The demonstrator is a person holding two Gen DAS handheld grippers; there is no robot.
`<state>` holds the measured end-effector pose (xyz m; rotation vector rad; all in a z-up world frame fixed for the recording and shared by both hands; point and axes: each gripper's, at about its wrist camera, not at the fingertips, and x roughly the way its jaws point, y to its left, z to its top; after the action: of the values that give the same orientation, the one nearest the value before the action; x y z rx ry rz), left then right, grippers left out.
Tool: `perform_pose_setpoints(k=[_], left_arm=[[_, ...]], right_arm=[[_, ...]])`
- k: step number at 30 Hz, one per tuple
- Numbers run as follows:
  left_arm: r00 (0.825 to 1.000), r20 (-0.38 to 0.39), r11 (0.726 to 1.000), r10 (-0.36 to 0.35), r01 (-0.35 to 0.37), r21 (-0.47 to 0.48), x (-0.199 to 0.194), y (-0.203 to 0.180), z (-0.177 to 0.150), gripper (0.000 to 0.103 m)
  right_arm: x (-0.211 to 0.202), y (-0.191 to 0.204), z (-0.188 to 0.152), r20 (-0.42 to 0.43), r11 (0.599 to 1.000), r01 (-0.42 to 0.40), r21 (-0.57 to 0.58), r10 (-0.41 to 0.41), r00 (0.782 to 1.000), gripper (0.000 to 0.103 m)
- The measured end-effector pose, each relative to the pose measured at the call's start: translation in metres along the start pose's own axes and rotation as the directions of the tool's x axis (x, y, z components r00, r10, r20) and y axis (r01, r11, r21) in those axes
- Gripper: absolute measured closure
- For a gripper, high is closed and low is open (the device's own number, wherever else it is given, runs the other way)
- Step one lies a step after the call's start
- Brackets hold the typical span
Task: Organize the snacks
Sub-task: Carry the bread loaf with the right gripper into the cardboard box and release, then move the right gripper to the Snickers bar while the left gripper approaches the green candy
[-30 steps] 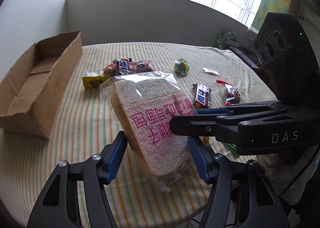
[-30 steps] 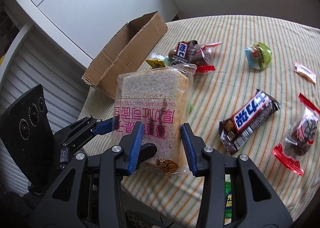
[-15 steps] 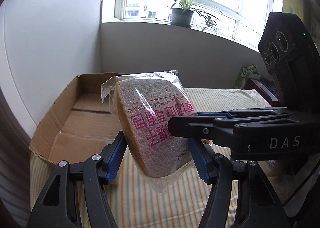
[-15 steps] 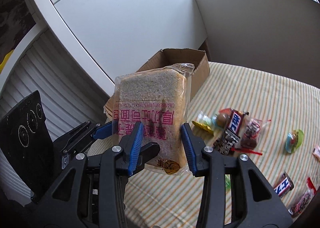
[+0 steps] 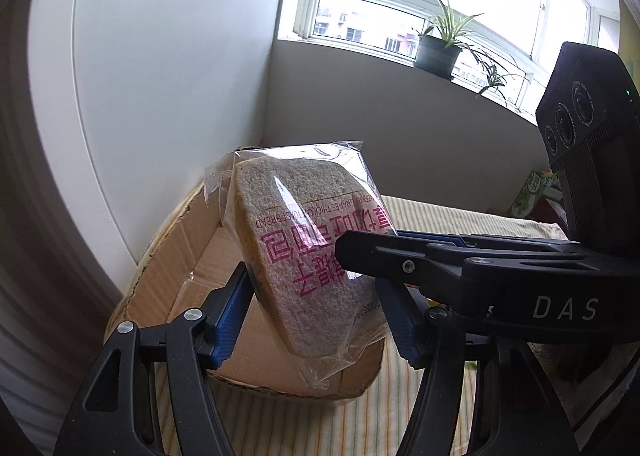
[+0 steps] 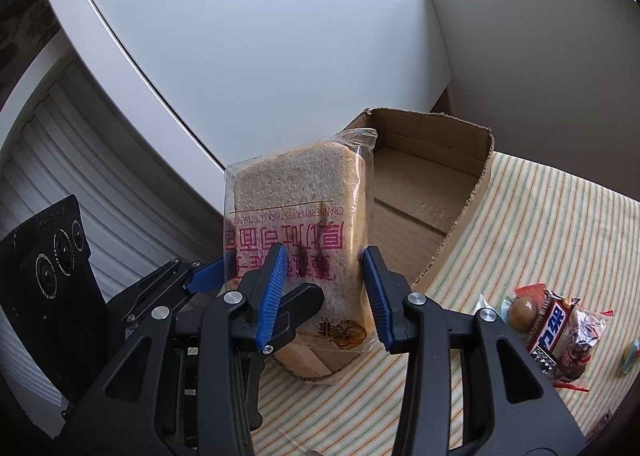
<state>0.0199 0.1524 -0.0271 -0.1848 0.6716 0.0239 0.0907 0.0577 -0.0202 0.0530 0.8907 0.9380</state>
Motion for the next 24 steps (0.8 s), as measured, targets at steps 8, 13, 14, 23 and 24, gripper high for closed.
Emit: perform_pose_setpoints(k=[8,13,14,23,24], left_arm=[[0.993,-0.017,0.993,0.113,-0.113,0.028,0.013,-0.001,-0.007,0.047],[0.993,0.000,0.992,0.121,-0.121,0.027,0.004,0.002,-0.012,0.047],[0.993,0.005,0.993,0.120,-0.120,0.022,0.003,0.003,-0.010,0.047],[0.995,0.039,0.996,0.088,-0.089,0.014,-0.008,-0.010,-0.005,0.047],[0.995,0.042,0.996,0.085,-0.086,0.019,-0.009,-0.014,-0.005,0.047]], right_arm=[[0.011,-0.013,-0.002,-0.008,0.998,0.068,0.004,-0.068,0.998,0.061],[-0.003,-0.018,-0.006,0.009,0.996,0.088,0.011,-0.088,0.996,0.061],[-0.007,-0.019,-0.007,0.014,0.996,0.092,0.012,-0.092,0.996,0.061],[-0.061,-0.038,-0.019,0.083,0.982,0.190,-0.004,-0.189,0.978,0.041],[-0.068,-0.043,-0.022,0.088,0.979,0.202,0.001,-0.202,0.975,0.041]])
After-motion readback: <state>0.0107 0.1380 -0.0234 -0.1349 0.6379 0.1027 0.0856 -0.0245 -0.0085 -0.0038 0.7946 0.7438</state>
